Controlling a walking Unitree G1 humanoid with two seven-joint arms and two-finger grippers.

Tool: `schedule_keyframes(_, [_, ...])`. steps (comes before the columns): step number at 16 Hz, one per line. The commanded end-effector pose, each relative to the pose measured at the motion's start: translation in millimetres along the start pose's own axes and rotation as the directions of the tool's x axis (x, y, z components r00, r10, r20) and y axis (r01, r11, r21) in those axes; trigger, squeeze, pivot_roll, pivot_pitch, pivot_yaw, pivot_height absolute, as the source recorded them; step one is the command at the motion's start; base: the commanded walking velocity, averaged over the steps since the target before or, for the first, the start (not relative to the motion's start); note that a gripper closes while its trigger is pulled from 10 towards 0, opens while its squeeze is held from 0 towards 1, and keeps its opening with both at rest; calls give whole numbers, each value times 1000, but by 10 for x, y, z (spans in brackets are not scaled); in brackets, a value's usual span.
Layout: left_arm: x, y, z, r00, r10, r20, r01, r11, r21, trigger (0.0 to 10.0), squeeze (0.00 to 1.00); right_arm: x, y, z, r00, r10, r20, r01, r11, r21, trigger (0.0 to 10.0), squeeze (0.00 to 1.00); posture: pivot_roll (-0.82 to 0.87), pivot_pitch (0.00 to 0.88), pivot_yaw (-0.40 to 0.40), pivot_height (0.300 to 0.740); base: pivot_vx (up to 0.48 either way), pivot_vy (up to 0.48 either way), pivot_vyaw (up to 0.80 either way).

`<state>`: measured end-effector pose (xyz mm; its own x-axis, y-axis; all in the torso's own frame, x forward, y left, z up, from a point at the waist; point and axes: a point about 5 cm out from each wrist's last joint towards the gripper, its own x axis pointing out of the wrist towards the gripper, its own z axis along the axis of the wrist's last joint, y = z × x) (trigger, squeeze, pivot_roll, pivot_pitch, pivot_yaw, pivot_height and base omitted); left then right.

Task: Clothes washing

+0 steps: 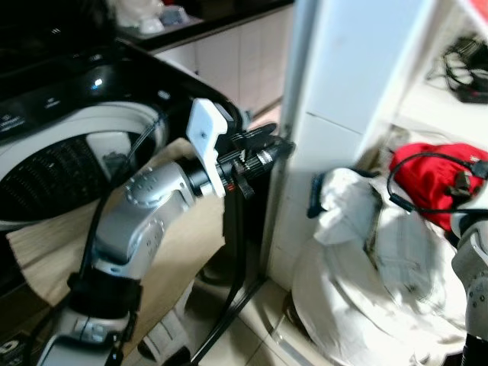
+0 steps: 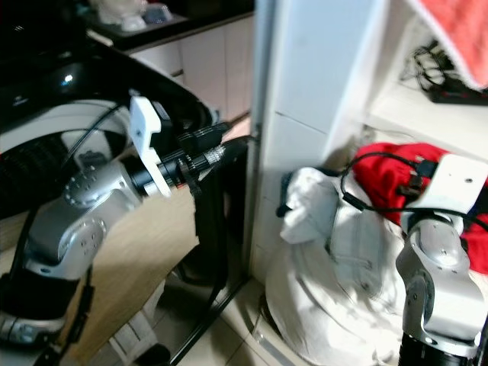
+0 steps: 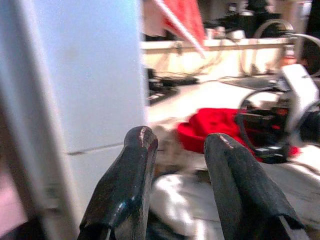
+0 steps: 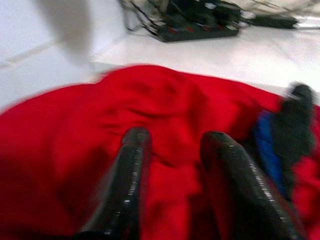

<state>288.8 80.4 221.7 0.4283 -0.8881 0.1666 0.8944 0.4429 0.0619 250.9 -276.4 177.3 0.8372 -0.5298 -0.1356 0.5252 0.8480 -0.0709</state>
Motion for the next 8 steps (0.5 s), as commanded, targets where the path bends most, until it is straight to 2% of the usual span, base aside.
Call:
schedule_keyframes(1, [20,-128,6,997,-73,-4,73,997,-25,10000,0,45,-85,-37,998,-45,-33,45,999,1,10000,1000,-191,0,32,740,0,0,0])
schedule_keyframes(2, [15,-200,12,994,-110,-6,110,993,-43,10000,0,77,-146,-33,997,-67,-40,68,998,12,10000,1000,-190,0,30,740,0,0,0])
schedule_keyframes(3, [15,-200,12,994,-110,-6,110,993,-43,10000,0,77,-146,-33,997,-67,-40,68,998,12,10000,1000,-190,0,30,740,0,0,0])
schedule_keyframes(5, [-14,-281,26,988,-154,-17,153,986,-58,10000,0,159,-330,-5,992,-116,-54,117,993,12,10000,1000,-187,0,27,740,0,0,0])
schedule_keyframes(8, [-42,-291,32,986,-165,-28,163,984,-64,10000,0,209,-427,1,989,-107,-98,109,994,16,10000,1000,-186,0,25,740,0,0,0])
